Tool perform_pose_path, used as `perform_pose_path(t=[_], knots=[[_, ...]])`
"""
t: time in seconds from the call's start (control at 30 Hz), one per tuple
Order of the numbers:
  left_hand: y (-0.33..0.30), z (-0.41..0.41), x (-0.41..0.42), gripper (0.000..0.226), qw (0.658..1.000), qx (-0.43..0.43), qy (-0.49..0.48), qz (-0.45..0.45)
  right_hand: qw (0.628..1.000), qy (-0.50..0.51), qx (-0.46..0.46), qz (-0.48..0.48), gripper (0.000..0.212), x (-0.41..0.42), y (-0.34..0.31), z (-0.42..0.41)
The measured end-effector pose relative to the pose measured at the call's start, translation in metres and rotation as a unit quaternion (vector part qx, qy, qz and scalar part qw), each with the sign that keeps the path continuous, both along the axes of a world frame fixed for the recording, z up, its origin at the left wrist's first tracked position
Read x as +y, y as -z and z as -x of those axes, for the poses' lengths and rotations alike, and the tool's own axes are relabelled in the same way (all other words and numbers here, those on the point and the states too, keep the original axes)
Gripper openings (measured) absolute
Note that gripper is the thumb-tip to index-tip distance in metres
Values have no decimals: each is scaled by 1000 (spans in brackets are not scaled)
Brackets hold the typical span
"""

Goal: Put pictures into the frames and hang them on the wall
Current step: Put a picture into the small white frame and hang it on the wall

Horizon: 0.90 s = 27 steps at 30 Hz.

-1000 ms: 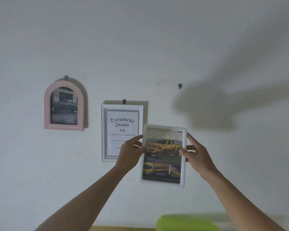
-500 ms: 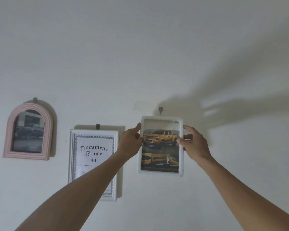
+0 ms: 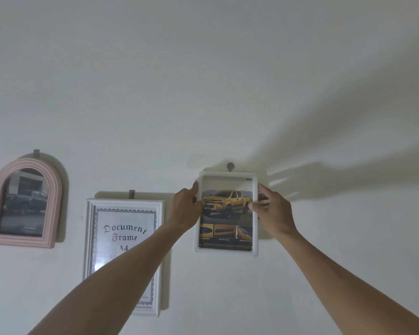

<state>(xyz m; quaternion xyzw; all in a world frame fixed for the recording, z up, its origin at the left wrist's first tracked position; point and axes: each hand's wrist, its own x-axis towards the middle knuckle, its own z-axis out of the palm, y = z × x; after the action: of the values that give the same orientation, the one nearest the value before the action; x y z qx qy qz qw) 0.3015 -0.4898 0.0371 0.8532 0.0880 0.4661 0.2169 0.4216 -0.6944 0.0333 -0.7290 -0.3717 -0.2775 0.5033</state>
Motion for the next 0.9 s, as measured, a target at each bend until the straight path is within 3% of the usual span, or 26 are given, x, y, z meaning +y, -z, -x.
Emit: perform_pose_path(t=[0.6, 0.9], knots=[[8, -15, 16, 39, 999, -8, -13, -35, 995, 84, -54, 3, 53, 19, 17, -19], [16, -13, 17, 57, 998, -48, 0, -45, 992, 108, -69, -1, 41, 24, 20, -15]])
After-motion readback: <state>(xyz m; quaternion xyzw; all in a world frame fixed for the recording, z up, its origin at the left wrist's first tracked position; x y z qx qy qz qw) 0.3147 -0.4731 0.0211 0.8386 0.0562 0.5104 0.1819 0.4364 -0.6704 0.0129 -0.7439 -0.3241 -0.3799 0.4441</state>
